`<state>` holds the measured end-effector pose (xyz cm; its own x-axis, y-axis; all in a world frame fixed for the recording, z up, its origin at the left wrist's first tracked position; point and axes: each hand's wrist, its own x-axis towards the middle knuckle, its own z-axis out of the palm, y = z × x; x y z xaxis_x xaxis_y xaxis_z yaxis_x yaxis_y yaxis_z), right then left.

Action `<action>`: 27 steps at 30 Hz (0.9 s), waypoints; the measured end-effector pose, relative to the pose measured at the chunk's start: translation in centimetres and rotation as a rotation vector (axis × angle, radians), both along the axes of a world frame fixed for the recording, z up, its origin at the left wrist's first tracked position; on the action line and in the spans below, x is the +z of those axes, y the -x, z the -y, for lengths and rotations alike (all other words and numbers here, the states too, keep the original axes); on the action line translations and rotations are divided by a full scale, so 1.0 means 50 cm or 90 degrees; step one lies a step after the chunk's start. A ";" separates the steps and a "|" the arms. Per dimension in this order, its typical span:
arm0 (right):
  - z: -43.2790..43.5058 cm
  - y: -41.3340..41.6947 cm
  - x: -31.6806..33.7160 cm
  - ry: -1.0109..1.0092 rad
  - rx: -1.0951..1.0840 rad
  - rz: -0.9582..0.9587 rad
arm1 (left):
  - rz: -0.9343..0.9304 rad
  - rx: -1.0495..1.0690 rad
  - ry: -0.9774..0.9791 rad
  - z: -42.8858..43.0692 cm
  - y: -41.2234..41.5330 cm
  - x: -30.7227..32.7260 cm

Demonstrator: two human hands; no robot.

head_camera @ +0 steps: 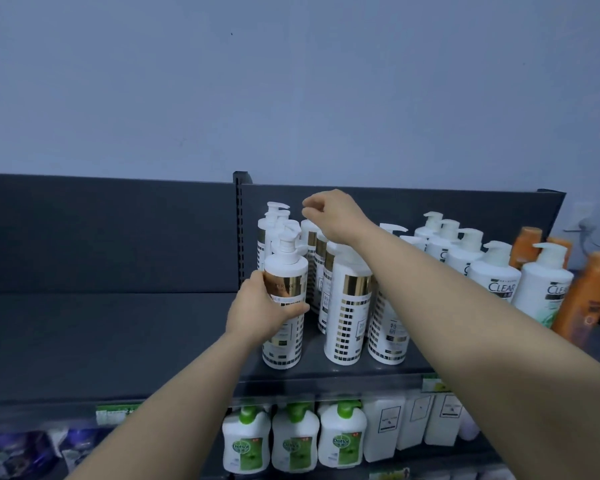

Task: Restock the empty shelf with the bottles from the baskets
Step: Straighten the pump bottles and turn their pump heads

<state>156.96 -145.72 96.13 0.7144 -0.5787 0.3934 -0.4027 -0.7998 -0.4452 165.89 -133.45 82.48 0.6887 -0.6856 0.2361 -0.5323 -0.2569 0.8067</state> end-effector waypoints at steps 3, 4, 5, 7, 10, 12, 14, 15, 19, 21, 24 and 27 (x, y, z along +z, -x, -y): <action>0.017 -0.017 0.003 -0.060 -0.004 -0.028 | -0.020 -0.071 0.044 -0.018 -0.019 0.005; 0.022 -0.024 0.003 -0.080 -0.004 -0.032 | -0.019 -0.074 0.064 -0.024 -0.028 0.008; 0.029 -0.031 0.001 -0.099 -0.004 -0.034 | -0.018 -0.064 0.080 -0.029 -0.037 0.013; 0.040 -0.045 -0.004 -0.129 0.004 -0.038 | -0.024 -0.027 0.095 -0.032 -0.063 0.025; 0.055 -0.068 -0.009 -0.168 0.017 -0.052 | -0.006 0.009 0.055 -0.025 -0.102 0.041; 0.063 -0.081 -0.010 -0.188 0.018 -0.064 | -0.002 -0.001 0.022 -0.018 -0.119 0.051; 0.070 -0.091 -0.006 -0.204 0.014 -0.072 | -0.018 -0.019 0.015 -0.010 -0.130 0.057; 0.074 -0.096 -0.004 -0.211 0.010 -0.075 | -0.026 -0.025 0.016 -0.007 -0.131 0.061; 0.076 -0.106 0.001 -0.210 0.004 -0.079 | -0.054 -0.063 0.023 0.012 -0.131 0.065; 0.074 -0.111 -0.002 -0.201 0.005 -0.071 | -0.067 -0.082 0.027 0.019 -0.129 0.066; 0.069 -0.117 -0.008 -0.187 0.007 -0.062 | -0.072 -0.091 0.016 0.026 -0.133 0.061; 0.064 -0.119 -0.011 -0.201 0.006 -0.045 | -0.072 -0.089 0.011 0.028 -0.136 0.058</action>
